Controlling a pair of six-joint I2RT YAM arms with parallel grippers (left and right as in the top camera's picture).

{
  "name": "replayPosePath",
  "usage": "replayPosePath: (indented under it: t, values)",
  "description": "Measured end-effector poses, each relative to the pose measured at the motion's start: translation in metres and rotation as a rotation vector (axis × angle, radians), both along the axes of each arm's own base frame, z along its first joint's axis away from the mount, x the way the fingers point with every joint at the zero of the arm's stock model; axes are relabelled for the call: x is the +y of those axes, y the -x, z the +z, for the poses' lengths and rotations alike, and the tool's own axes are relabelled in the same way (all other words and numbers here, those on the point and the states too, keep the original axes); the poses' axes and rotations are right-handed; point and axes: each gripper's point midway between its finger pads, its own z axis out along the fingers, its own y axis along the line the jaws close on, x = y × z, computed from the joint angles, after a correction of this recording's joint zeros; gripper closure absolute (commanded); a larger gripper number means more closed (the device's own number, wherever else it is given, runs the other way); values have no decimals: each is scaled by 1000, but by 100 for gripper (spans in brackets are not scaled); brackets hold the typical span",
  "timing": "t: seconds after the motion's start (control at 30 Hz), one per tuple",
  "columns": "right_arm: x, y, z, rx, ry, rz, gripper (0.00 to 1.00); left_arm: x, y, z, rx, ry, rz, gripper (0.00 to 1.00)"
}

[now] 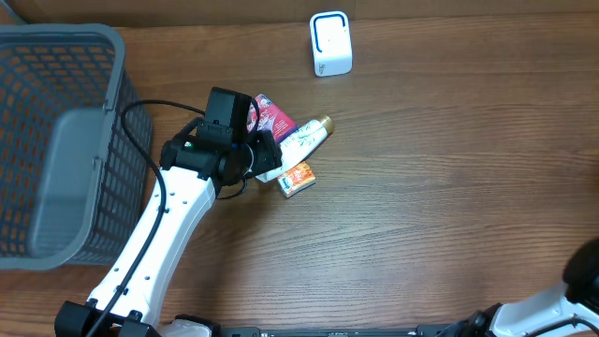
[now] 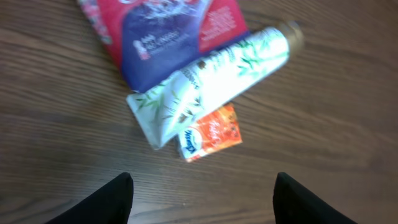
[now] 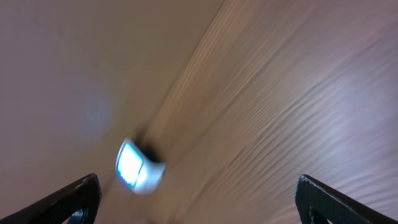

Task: Scan the item barcode
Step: 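Reach the right gripper back toward the white tube and red pack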

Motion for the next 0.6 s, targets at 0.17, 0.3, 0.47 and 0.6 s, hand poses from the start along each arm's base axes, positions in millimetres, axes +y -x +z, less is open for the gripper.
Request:
replayPosePath:
  t: [0.17, 0.3, 0.47, 0.6]
  values:
    - [138, -13, -28, 72, -40, 341, 0, 19, -6, 0, -18, -66, 111, 23]
    - [240, -8, -51, 105, -34, 568, 0, 36, -10, 0, -28, -110, 173, 19]
    - [326, 11, -85, 233, -20, 600, 2, 58, -8, -3, -7, -136, 241, 16]
    - [370, 16, -106, 259, -7, 555, 12, 71, -5, -5, 14, -149, 274, 16]
